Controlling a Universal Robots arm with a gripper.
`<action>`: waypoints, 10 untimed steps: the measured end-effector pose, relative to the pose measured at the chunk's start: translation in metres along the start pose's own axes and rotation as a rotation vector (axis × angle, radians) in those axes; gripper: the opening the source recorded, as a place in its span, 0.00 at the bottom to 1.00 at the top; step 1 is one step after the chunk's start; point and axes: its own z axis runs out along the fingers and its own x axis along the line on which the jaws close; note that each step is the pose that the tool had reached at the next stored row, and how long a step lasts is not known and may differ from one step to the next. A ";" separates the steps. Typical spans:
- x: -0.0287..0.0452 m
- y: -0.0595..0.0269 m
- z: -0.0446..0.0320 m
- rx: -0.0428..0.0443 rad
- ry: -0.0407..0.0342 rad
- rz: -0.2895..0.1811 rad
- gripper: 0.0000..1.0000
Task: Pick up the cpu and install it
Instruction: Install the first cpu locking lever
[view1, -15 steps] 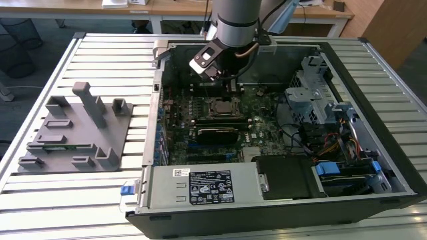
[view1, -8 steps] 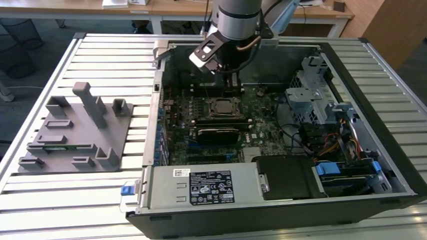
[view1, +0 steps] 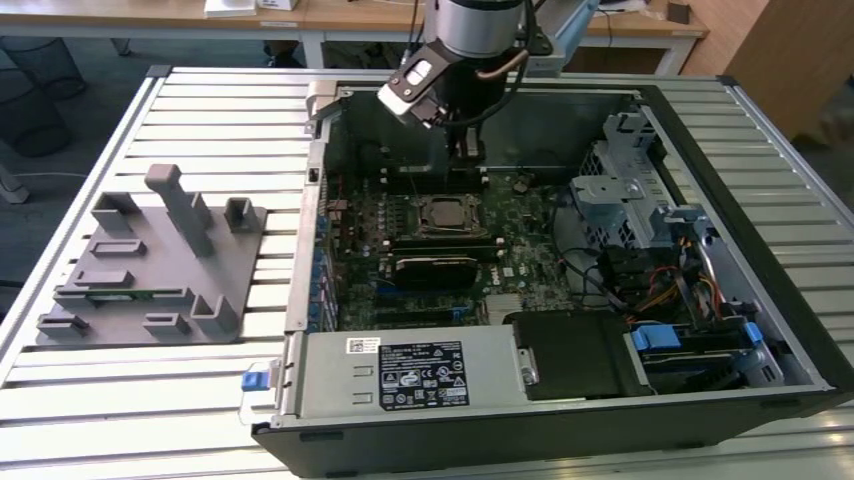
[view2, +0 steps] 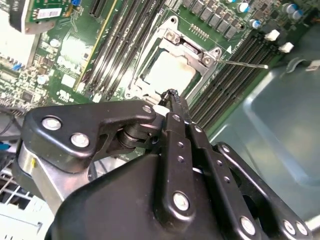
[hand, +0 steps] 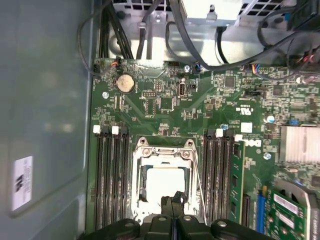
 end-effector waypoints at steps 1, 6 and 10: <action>0.0000 0.0000 -0.0029 0.0000 0.0001 0.000 0.11; 0.0001 -0.0011 -0.0105 -0.0001 0.0003 -0.004 0.11; 0.0000 -0.0013 -0.0100 0.0000 -0.0001 -0.073 0.11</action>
